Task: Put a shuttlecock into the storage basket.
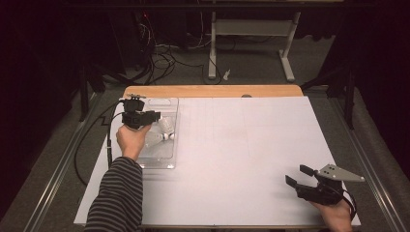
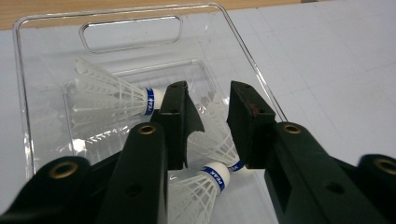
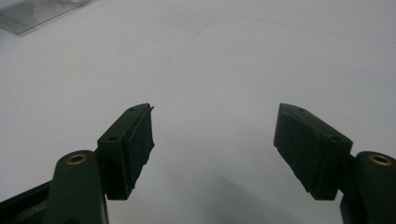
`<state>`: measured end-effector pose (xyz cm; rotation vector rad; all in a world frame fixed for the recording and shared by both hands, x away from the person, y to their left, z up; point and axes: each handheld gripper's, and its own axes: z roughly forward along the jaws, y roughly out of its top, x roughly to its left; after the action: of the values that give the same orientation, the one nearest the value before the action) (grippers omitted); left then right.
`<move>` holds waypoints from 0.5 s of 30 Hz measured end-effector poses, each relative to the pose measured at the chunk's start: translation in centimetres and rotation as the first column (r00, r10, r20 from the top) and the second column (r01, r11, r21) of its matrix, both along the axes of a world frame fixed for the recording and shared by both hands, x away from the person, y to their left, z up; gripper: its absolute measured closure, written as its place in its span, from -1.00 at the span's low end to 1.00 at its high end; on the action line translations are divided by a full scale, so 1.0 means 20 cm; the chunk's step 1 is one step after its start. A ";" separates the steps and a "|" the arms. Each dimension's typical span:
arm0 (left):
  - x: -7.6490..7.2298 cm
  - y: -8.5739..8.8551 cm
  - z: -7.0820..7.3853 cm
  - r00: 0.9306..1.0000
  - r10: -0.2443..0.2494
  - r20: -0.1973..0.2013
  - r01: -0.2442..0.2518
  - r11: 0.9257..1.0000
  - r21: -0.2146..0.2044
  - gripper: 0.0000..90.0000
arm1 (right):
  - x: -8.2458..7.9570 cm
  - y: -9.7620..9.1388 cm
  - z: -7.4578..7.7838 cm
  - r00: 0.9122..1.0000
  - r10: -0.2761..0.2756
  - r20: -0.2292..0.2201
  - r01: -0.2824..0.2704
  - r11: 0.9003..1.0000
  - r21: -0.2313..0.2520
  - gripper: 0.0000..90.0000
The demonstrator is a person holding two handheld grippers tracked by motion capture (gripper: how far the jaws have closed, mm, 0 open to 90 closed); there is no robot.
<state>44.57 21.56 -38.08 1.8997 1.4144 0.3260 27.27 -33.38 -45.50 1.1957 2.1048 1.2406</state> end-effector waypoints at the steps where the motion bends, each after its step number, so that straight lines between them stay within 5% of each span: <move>1: 0.00 0.00 0.00 1.000 0.001 0.001 -0.001 1.000 0.006 0.41 | 0.00 0.00 0.00 1.000 0.000 0.000 0.000 1.000 0.000 -0.36; 15: -0.04 -0.01 0.03 1.000 -0.003 0.011 0.002 1.000 0.030 0.16 | 0.00 0.00 0.00 1.000 0.002 -0.002 -0.002 1.000 -0.002 -0.36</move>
<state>43.85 21.27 -37.47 1.9207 1.4072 0.3573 27.29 -33.34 -45.51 1.1947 2.1084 1.2384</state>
